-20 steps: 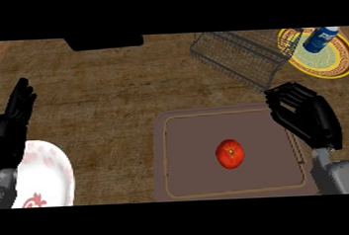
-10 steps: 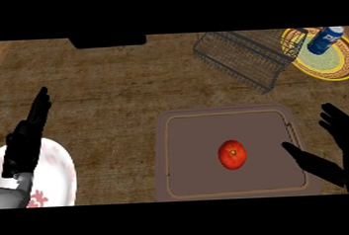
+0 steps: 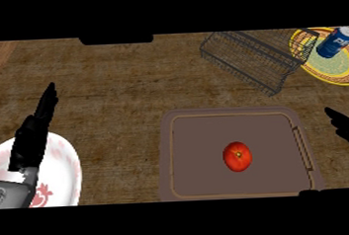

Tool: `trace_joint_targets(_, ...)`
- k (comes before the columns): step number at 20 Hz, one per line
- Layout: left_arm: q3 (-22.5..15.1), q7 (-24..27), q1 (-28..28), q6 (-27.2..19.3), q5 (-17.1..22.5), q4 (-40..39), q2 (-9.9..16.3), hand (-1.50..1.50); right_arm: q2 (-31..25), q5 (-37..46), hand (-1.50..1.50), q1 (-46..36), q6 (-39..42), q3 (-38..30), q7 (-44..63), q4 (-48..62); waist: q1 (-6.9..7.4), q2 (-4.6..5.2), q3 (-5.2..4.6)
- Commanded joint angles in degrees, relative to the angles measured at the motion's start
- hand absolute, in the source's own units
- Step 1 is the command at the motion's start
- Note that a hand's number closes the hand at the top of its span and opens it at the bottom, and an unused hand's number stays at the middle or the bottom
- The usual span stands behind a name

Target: Pick the tomato from the tray and place it in the tiered basket

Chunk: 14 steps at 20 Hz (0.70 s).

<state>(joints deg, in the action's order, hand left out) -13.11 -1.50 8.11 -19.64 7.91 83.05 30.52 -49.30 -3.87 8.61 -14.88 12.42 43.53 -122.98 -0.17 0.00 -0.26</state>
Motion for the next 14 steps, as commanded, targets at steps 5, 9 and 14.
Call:
trace_joint_targets(5, -1.1, -2.2, 4.3, 0.4, -2.8, -1.7, -2.7, 0.00, 0.2, -1.1, -1.50, -22.8, 5.1, 5.4, 28.0, 0.9, 1.78, 0.32, 0.12)
trace_joint_targets(9, 1.2, -4.3, 2.2, 2.0, -1.4, 1.5, -0.7, 0.00, 3.9, 0.3, -1.50, -22.2, 6.6, 9.8, 28.1, 5.8, 1.25, 0.05, 0.21)
trace_joint_targets(14, 2.1, -0.4, 5.0, 3.1, -2.0, -4.6, -2.4, 0.00, 9.2, 0.6, -1.50, -30.3, 7.5, 15.4, 34.2, 11.9, 1.22, 0.33, 0.11)
